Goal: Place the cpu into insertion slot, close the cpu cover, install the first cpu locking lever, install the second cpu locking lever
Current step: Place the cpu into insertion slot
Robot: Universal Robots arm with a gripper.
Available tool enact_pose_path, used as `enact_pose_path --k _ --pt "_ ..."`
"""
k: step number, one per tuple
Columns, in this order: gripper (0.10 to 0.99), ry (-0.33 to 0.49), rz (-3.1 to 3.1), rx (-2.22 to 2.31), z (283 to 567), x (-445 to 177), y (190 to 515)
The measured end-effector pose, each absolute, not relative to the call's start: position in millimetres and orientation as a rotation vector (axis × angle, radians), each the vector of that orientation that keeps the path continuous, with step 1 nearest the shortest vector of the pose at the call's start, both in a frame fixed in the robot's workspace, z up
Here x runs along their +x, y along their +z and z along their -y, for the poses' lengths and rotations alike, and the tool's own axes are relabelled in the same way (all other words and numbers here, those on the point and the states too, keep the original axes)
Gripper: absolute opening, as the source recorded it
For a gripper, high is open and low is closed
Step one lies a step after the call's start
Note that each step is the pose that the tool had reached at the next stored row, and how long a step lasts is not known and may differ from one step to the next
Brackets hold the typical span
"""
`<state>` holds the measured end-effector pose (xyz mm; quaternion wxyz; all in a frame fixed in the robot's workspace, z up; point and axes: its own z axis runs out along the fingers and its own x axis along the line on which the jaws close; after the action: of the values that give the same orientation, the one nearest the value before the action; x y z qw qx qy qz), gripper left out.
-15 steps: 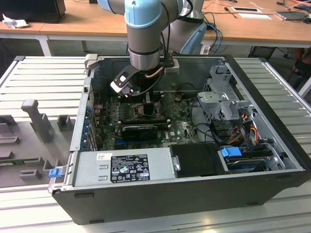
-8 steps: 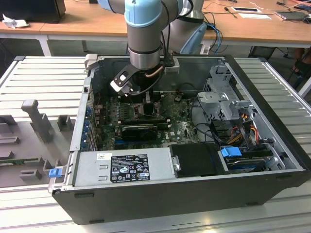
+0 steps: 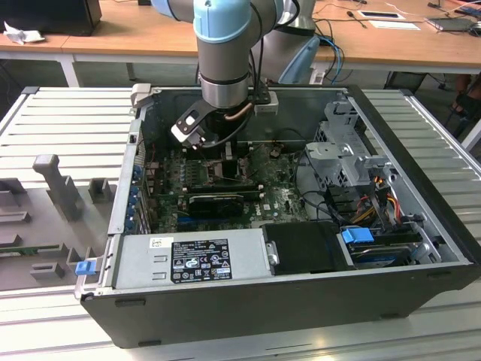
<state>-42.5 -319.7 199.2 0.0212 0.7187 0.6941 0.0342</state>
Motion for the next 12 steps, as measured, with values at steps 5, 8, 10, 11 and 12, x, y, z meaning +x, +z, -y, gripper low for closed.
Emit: enact_pose_path --k 5,8,10,11,12 --pt "0.612 0.107 -2.152 2.228 320 -43 199" --pt "0.612 0.107 -2.152 2.228 320 -43 202" --pt "0.612 0.106 -2.152 2.228 320 -43 207" --pt "0.596 0.106 -2.152 2.228 320 -43 209" --pt "0.596 0.105 -2.152 2.228 320 -43 210"
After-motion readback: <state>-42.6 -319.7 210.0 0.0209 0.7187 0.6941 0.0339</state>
